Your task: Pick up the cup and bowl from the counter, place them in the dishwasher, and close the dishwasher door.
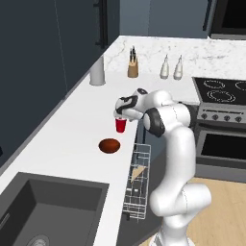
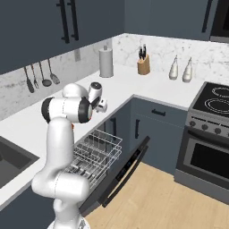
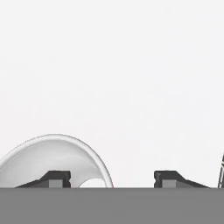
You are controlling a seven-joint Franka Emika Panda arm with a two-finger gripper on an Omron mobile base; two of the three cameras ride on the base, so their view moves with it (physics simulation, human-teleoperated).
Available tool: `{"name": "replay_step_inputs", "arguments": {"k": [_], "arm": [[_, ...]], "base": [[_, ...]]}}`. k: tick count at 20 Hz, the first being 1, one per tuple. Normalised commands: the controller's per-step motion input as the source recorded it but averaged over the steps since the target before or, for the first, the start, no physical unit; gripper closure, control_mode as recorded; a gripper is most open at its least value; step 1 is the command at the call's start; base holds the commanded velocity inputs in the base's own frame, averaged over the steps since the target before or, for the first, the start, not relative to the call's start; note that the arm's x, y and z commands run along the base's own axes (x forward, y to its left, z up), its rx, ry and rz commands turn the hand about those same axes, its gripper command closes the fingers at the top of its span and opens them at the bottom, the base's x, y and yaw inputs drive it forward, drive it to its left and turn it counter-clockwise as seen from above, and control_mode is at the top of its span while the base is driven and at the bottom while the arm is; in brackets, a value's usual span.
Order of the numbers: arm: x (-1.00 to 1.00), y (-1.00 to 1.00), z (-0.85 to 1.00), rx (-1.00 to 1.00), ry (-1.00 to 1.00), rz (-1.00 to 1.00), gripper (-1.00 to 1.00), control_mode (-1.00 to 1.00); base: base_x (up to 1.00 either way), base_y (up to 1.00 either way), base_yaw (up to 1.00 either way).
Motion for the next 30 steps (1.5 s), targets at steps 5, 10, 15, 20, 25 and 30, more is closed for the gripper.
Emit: {"name": "replay_step_inputs", "arguments": {"k": [5, 10, 15, 20, 25, 30], "arm": [[-0.2, 0.0, -0.02, 0.0, 0.0, 0.0, 1.0, -1.0], [-0.36, -0.01, 0.0, 0.0, 0.0, 0.0, 1.0, -1.0], [-0.86, -0.54, 0.03, 0.04, 0.0, -0.1, 1.0, -1.0], [-1.0, -1.0, 0.13, 0.13, 0.0, -0.1, 1.0, -1.0], [-1.0, -0.76, -0.06, 0.06, 0.01, -0.02, 1.0, -1.0], [-1.0, -0.13, -0.51, -0.02, 0.07, 0.0, 1.0, -1.0]], "base": [[0.0, 0.0, 0.0], [0.0, 0.0, 0.0], [0.0, 0.0, 0.0], [0.0, 0.0, 0.0], [0.0, 0.0, 0.0], [0.0, 0.0, 0.0]]}}
